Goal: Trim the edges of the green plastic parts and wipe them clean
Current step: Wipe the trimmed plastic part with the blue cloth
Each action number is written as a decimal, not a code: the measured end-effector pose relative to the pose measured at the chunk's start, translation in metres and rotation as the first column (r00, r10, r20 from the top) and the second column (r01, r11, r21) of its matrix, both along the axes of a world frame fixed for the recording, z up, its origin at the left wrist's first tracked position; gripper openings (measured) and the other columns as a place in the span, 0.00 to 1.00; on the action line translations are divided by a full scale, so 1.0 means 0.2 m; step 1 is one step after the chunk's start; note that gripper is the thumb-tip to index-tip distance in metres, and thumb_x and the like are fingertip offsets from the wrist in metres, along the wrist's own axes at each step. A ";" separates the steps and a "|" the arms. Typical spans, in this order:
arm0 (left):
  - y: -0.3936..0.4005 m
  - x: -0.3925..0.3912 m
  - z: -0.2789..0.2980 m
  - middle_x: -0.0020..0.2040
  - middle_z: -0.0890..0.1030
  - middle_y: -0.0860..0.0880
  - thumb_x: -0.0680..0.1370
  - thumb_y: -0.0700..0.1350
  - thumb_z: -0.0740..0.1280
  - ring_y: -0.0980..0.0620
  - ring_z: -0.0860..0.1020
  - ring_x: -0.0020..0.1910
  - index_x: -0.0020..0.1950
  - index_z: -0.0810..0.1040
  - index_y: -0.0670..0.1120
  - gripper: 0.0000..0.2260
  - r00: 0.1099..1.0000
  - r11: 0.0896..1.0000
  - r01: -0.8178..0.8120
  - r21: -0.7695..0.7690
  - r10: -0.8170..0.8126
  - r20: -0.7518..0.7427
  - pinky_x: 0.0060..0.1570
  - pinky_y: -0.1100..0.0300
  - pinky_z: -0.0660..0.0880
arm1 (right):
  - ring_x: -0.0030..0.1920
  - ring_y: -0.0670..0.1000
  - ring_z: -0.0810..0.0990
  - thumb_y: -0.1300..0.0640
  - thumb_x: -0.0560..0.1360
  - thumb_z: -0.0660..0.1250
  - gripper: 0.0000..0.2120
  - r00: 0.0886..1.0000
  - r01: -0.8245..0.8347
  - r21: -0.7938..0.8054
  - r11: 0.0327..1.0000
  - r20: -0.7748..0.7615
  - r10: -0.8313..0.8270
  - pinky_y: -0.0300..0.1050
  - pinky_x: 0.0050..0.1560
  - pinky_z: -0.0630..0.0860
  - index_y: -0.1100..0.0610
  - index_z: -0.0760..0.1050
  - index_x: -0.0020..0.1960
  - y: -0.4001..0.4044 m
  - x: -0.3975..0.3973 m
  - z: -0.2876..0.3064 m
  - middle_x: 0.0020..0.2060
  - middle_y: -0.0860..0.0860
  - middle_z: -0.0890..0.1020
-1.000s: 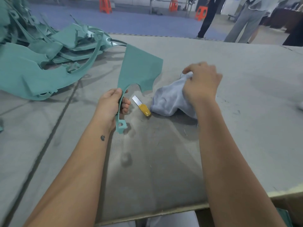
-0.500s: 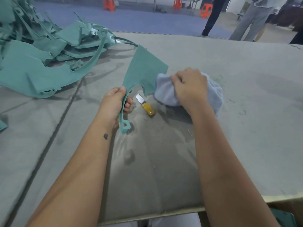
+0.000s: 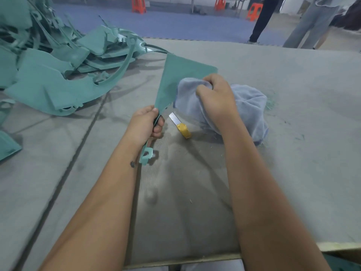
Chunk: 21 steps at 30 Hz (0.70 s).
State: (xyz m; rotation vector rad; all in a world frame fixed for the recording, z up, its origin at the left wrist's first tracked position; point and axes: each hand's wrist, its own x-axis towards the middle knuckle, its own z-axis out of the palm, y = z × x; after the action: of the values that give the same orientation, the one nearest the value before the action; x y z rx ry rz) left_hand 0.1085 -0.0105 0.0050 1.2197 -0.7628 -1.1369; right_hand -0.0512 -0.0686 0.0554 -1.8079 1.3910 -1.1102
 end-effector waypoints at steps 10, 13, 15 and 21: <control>0.00 -0.04 -0.02 0.23 0.72 0.54 0.81 0.45 0.63 0.57 0.67 0.21 0.41 0.75 0.47 0.10 0.965 0.999 0.011 -0.039 0.000 0.262 0.21 0.68 0.64 | 0.53 0.56 0.73 0.53 0.73 0.66 0.12 0.918 0.137 -0.462 0.876 -0.272 -0.287 0.45 0.52 0.64 0.46 0.80 0.56 -0.02 0.05 -0.17 0.52 0.53 0.75; -0.01 -0.06 -0.02 0.34 0.79 0.50 0.77 0.40 0.67 0.53 0.75 0.31 0.37 0.80 0.44 0.09 0.948 0.994 -0.077 -0.073 0.095 0.304 0.33 0.61 0.71 | 0.50 0.58 0.76 0.50 0.74 0.64 0.16 0.876 -0.050 -0.434 0.900 -0.452 -0.169 0.48 0.50 0.65 0.49 0.76 0.61 -0.01 0.07 -0.21 0.52 0.53 0.77; 0.00 -0.07 -0.02 0.39 0.79 0.45 0.74 0.36 0.67 0.50 0.76 0.36 0.41 0.81 0.40 0.04 0.969 0.996 -0.054 -0.067 0.068 0.239 0.38 0.57 0.73 | 0.49 0.58 0.76 0.51 0.75 0.63 0.14 0.852 -0.106 -0.382 0.918 -0.511 -0.114 0.48 0.47 0.63 0.48 0.74 0.60 -0.02 0.06 -0.21 0.49 0.53 0.77; 0.01 -0.07 0.01 0.41 0.78 0.39 0.71 0.28 0.62 0.46 0.77 0.26 0.45 0.70 0.44 0.12 0.994 0.993 -0.110 -0.032 0.109 -0.026 0.23 0.61 0.73 | 0.41 0.58 0.72 0.64 0.68 0.61 0.13 0.919 0.115 -0.509 0.853 -0.272 -0.286 0.48 0.38 0.66 0.56 0.80 0.47 0.02 0.03 -0.18 0.43 0.57 0.74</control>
State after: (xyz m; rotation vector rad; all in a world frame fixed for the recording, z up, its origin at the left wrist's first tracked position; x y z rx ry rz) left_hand 0.0946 -0.0078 0.0075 1.2029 -0.6852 -1.0435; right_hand -0.0453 -0.0638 0.0193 -2.3414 1.6388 -1.4057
